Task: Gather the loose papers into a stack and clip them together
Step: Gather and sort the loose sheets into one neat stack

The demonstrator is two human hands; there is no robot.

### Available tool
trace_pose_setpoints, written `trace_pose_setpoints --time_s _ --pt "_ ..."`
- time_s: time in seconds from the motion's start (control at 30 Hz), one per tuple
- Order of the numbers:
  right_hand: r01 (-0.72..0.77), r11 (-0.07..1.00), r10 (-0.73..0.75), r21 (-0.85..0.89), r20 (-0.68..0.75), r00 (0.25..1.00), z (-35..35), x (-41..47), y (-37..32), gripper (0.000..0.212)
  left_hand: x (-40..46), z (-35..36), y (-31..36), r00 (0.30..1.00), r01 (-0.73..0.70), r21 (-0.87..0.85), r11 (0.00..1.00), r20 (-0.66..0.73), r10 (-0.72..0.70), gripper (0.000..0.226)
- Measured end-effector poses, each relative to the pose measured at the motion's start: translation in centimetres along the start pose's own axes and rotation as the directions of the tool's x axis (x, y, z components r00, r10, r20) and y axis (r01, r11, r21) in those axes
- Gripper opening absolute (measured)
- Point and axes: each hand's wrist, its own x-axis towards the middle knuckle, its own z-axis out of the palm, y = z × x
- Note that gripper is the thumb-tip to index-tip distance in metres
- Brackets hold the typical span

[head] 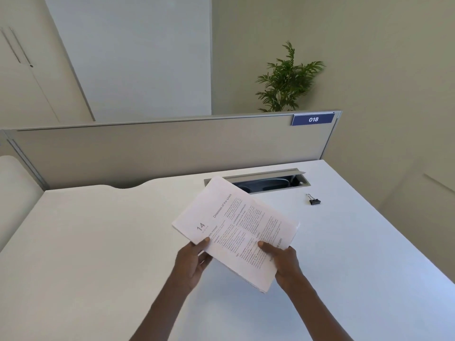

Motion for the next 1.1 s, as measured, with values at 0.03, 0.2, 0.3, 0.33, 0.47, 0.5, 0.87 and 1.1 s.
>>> trace_pose_setpoints --time_s 0.03,0.2,0.3,0.33,0.47,0.5,0.87,1.1 --pt "-0.002 1.0 0.002 0.023 -0.023 1.0 0.3 -0.2 0.5 0.035 -0.1 0.4 -0.3 1.0 -0.002 0.02 1.0 -0.007 0.002 0.023" --pt "-0.01 0.996 0.023 0.093 -0.14 0.99 1.0 -1.0 2.7 0.033 -0.3 2.0 -2.4 0.995 -0.072 0.144 0.987 -0.065 0.082 0.022" --pt "-0.028 0.996 0.041 0.087 -0.15 0.988 0.9 -1.2 3.4 0.034 0.3 2.4 -3.2 0.976 -0.138 0.329 0.934 -0.118 0.185 0.022" --pt "-0.04 0.996 0.052 0.084 -0.148 0.988 0.7 -1.2 3.4 0.035 0.6 2.4 -3.3 0.966 -0.155 0.405 0.901 -0.13 0.225 0.023" --pt "-0.058 0.996 0.067 0.062 -0.148 0.987 -1.4 -0.4 2.3 0.033 1.9 1.7 -3.1 0.942 -0.201 0.604 0.771 -0.096 0.321 0.028" --pt "-0.054 0.999 0.055 0.009 -0.143 0.988 -2.2 0.0 1.7 0.031 2.3 1.5 -2.9 0.944 -0.197 0.638 0.744 -0.081 0.32 0.028" --pt "0.092 0.643 -0.123 -0.761 0.016 0.992 -5.7 5.8 2.4 0.041 9.1 0.7 -4.3 0.95 -0.007 0.853 0.522 -0.157 0.27 0.039" --pt "0.173 0.454 -0.153 -0.874 0.115 0.982 -5.6 7.3 4.3 0.025 10.4 1.3 -6.1 0.898 0.046 0.929 0.368 -0.2 0.393 0.034"
